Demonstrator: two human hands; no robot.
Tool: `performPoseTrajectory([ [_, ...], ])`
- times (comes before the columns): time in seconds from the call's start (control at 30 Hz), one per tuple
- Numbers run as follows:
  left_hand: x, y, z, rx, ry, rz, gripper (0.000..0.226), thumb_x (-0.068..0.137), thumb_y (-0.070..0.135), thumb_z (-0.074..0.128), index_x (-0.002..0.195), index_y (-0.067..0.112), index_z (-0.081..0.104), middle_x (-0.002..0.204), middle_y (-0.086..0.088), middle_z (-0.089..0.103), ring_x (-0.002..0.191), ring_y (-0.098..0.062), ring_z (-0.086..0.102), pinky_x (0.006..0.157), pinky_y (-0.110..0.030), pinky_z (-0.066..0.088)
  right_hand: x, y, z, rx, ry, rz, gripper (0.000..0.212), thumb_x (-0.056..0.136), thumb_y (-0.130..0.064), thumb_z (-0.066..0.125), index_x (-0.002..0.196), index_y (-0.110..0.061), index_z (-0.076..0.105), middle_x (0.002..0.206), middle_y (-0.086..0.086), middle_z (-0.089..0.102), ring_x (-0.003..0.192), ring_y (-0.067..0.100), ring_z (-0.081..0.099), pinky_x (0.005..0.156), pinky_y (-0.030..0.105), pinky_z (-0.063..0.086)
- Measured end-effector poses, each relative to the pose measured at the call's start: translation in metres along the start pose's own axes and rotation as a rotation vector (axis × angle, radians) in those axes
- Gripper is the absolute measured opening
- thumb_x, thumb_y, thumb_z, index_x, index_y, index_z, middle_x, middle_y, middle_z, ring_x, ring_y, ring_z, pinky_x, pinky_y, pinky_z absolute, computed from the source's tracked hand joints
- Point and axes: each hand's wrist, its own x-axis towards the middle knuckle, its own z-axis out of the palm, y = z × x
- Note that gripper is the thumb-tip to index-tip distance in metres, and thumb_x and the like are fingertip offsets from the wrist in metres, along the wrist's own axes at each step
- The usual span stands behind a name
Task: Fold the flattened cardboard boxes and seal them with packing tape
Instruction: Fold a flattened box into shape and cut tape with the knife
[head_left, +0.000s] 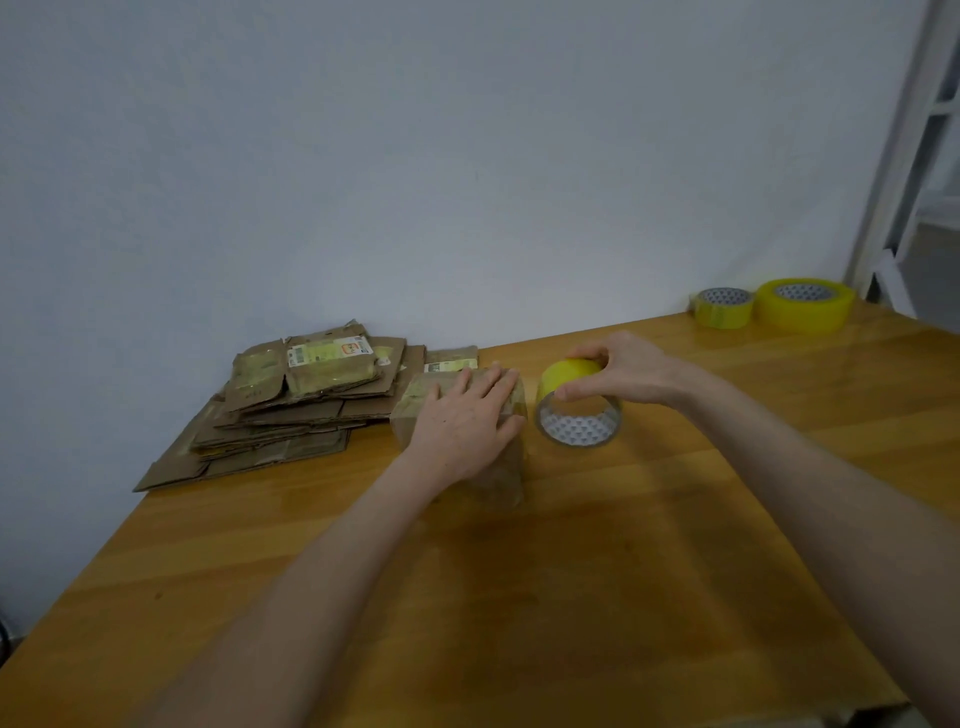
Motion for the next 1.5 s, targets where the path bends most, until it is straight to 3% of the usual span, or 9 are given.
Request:
performPoseTrajectory([
  [0.1, -0.001, -0.001, 0.001, 0.01, 0.012, 0.007, 0.061, 0.099, 0.053, 0.022, 0.152, 0.03, 0.004, 0.16, 0.004, 0.006, 0.147, -0.025, 0.009, 0.117, -0.052, 0.016, -0.003, 0.005, -0.001, -0.085, -0.022, 0.016, 0.061, 0.072, -0.047, 0.076, 0.125, -0.023, 0.06, 0.12, 0.002, 0.061, 0.104, 0.016, 0.054, 0.084, 0.028, 0.048],
  [0.23, -0.003, -0.001, 0.002, 0.034, 0.025, 0.021, 0.062, 0.098, 0.055, 0.021, 0.152, 0.032, 0.003, 0.161, 0.002, 0.005, 0.147, -0.027, 0.01, 0.115, -0.054, 0.018, -0.007, 0.011, 0.003, -0.009, -0.071, 0.021, 0.055, 0.088, -0.051, 0.056, 0.133, -0.02, 0.054, 0.14, 0.007, 0.05, 0.125, 0.022, 0.047, 0.101, 0.035, 0.04],
  [0.37, -0.005, 0.003, 0.002, 0.038, 0.034, 0.007, 0.059, 0.098, 0.055, 0.022, 0.151, 0.033, 0.006, 0.161, 0.001, 0.007, 0.146, -0.028, 0.01, 0.115, -0.056, 0.018, -0.004, 0.011, 0.01, -0.045, -0.016, 0.042, 0.045, 0.091, -0.041, 0.059, 0.126, -0.013, 0.061, 0.13, 0.008, 0.059, 0.112, 0.018, 0.054, 0.09, 0.026, 0.042],
  [0.53, -0.004, 0.001, 0.001, 0.043, 0.023, 0.01, 0.058, 0.099, 0.053, 0.02, 0.152, 0.033, 0.007, 0.161, 0.001, 0.007, 0.146, -0.028, 0.011, 0.115, -0.055, 0.018, -0.003, 0.009, 0.008, -0.12, -0.013, 0.066, 0.045, 0.089, -0.041, 0.061, 0.125, -0.015, 0.061, 0.125, 0.01, 0.061, 0.11, 0.023, 0.057, 0.087, 0.029, 0.047],
  [0.7, -0.004, 0.001, 0.0, 0.044, 0.017, 0.013, 0.057, 0.099, 0.052, 0.02, 0.151, 0.033, 0.009, 0.16, 0.001, 0.009, 0.146, -0.027, 0.011, 0.115, -0.056, 0.019, -0.005, 0.008, 0.017, -0.437, 0.092, 0.104, 0.037, 0.089, -0.048, 0.056, 0.121, -0.029, 0.059, 0.131, 0.003, 0.056, 0.115, 0.024, 0.053, 0.088, 0.036, 0.048],
  [0.83, -0.002, 0.002, -0.002, -0.005, 0.023, 0.005, 0.055, 0.099, 0.051, 0.027, 0.15, 0.034, 0.015, 0.159, 0.001, 0.013, 0.146, -0.027, 0.014, 0.114, -0.057, 0.02, -0.009, 0.01, 0.023, -0.328, 0.126, 0.096, 0.032, 0.09, -0.043, 0.058, 0.117, -0.029, 0.049, 0.115, 0.001, 0.057, 0.097, 0.018, 0.055, 0.077, 0.033, 0.047],
  [1.03, 0.0, 0.003, -0.004, -0.057, 0.037, -0.009, 0.05, 0.098, 0.048, 0.034, 0.146, 0.037, 0.024, 0.157, 0.001, 0.02, 0.144, -0.025, 0.018, 0.113, -0.057, 0.022, -0.017, 0.009, 0.032, -0.347, 0.098, 0.018, 0.011, 0.09, -0.041, 0.057, 0.096, -0.033, 0.051, 0.121, 0.0, 0.054, 0.111, 0.021, 0.052, 0.09, 0.039, 0.048],
  [1.2, 0.002, 0.002, -0.006, -0.065, 0.021, -0.004, 0.051, 0.098, 0.048, 0.035, 0.146, 0.036, 0.025, 0.157, 0.001, 0.021, 0.144, -0.023, 0.019, 0.112, -0.057, 0.023, -0.022, 0.008, 0.037, -0.385, 0.046, 0.039, 0.036, 0.078, -0.06, 0.063, 0.1, -0.033, 0.055, 0.118, -0.002, 0.052, 0.099, 0.017, 0.049, 0.078, 0.032, 0.048],
  [1.5, 0.001, 0.002, -0.006, -0.058, 0.014, -0.007, 0.051, 0.098, 0.049, 0.034, 0.147, 0.038, 0.023, 0.158, 0.001, 0.018, 0.145, -0.024, 0.017, 0.113, -0.057, 0.02, -0.024, 0.0, 0.04, -0.539, 0.222, 0.095, 0.02, 0.087, -0.048, 0.057, 0.101, -0.034, 0.057, 0.11, -0.001, 0.058, 0.098, 0.019, 0.054, 0.075, 0.031, 0.045],
])
